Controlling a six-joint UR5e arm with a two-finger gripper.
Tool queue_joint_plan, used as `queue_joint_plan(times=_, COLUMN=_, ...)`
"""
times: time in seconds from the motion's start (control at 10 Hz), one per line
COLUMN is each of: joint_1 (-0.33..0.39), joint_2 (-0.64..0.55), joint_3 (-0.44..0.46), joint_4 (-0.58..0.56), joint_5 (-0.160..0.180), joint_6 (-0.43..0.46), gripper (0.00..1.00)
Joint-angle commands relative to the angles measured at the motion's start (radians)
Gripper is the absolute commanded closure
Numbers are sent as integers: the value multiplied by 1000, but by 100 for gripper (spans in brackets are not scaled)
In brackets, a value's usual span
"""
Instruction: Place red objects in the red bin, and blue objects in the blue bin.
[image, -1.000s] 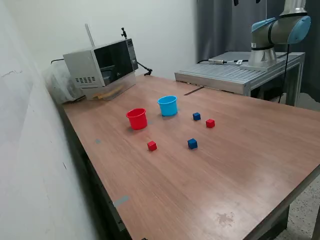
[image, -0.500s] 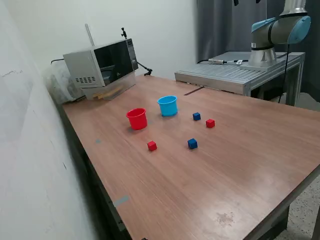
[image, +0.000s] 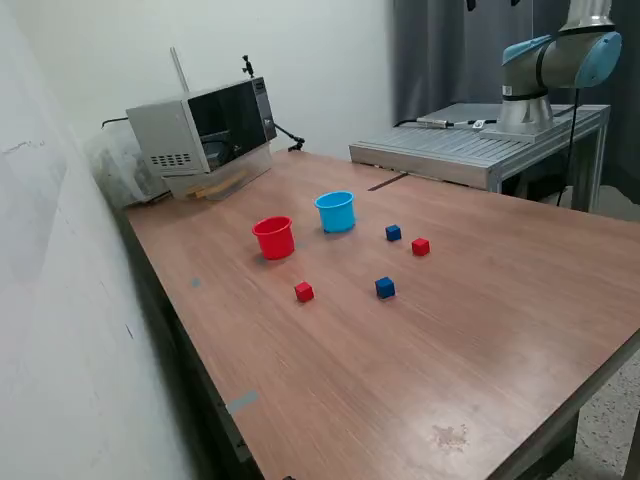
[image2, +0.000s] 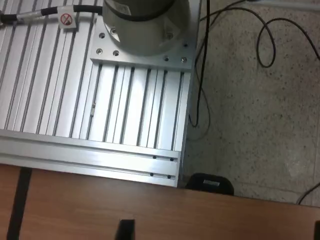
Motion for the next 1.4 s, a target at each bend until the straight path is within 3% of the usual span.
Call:
queue_joint_plan(times=0.0, joint_1=4, joint_2=7, joint_3=-12, joint_4=-9, joint_5=1, joint_6=4, gripper=0)
queue_joint_plan(times=0.3, joint_1=12, joint_2=28, joint_3=-36, joint_4=-239, joint_5=6, joint_6=5, gripper=0)
queue_joint_plan(times=0.6, joint_1=12, joint_2=53, joint_3=-72, joint_4=-394, joint_5=15, joint_6=10, gripper=0)
queue_joint_plan(times=0.7, joint_1=10, joint_2=68, joint_3=-64, joint_4=-456, joint_5=36, joint_6=55, gripper=0)
queue_joint_plan(times=1.1, joint_1=10, joint_2=227, joint_3=65, joint_4=-792, joint_5=50, joint_6=181, gripper=0)
queue_joint_plan(times=1.2, joint_1=8, joint_2=290, joint_3=74, joint_4=-881, joint_5=49, joint_6=263, gripper=0)
queue_joint_plan(times=1.3, joint_1=5, joint_2=351, joint_3=75, joint_4=-928, joint_5=49, joint_6=283, gripper=0)
